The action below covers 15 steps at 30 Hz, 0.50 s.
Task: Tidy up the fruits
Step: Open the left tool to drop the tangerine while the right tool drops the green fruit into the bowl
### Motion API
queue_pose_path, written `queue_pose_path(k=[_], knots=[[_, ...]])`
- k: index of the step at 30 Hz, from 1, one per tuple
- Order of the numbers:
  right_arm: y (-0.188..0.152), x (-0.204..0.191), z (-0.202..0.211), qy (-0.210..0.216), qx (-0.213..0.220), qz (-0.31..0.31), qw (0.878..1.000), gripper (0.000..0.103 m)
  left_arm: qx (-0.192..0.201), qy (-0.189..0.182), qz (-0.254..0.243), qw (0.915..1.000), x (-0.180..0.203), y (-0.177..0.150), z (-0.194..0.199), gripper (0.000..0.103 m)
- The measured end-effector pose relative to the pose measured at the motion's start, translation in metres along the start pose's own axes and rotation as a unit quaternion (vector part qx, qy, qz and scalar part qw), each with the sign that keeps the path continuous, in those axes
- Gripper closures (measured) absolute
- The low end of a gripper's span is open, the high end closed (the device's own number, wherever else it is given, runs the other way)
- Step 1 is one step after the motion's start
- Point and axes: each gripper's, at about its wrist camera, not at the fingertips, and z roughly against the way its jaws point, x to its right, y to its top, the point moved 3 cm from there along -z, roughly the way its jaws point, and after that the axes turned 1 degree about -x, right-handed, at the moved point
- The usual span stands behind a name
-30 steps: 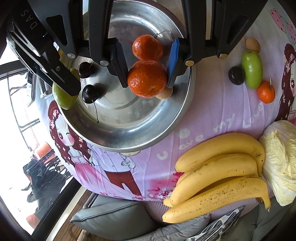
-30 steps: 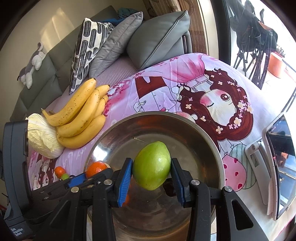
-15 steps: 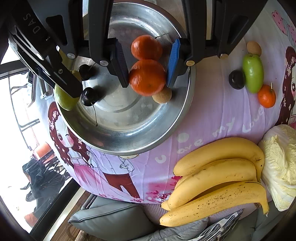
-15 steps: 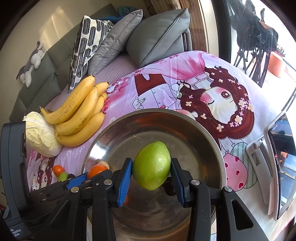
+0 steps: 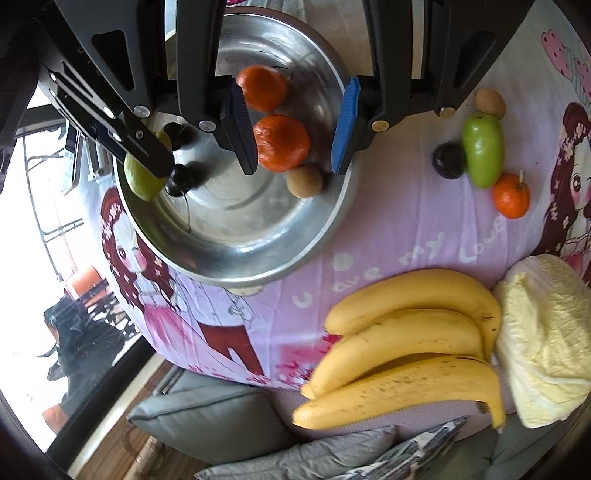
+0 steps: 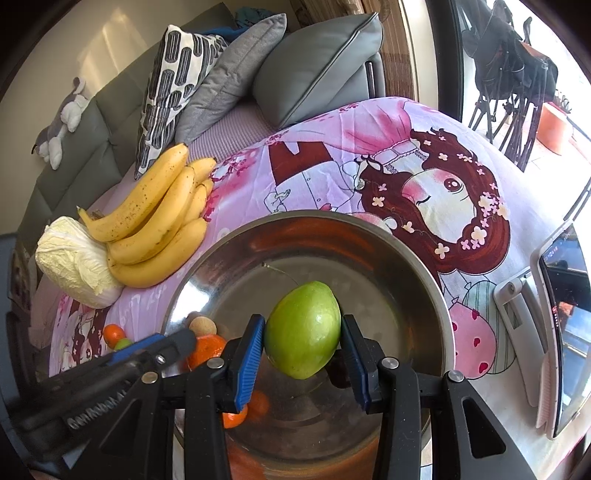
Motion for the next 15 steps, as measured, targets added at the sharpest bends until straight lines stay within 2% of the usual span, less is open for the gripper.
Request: queue_pose_path(k=[11, 15], knots=[[-0.005, -0.005, -0.008, -0.015, -0.02, 0.016, 1.0, 0.058, 0.004, 0.017, 0.02, 0.9996, -0.015, 0.001, 0.004, 0.06], [-0.005, -0.006, -0.006, -0.014, -0.015, 0.018, 1.0, 0.057, 0.004, 0.019, 0.022, 0.9996, -0.016, 0.001, 0.004, 0.06]])
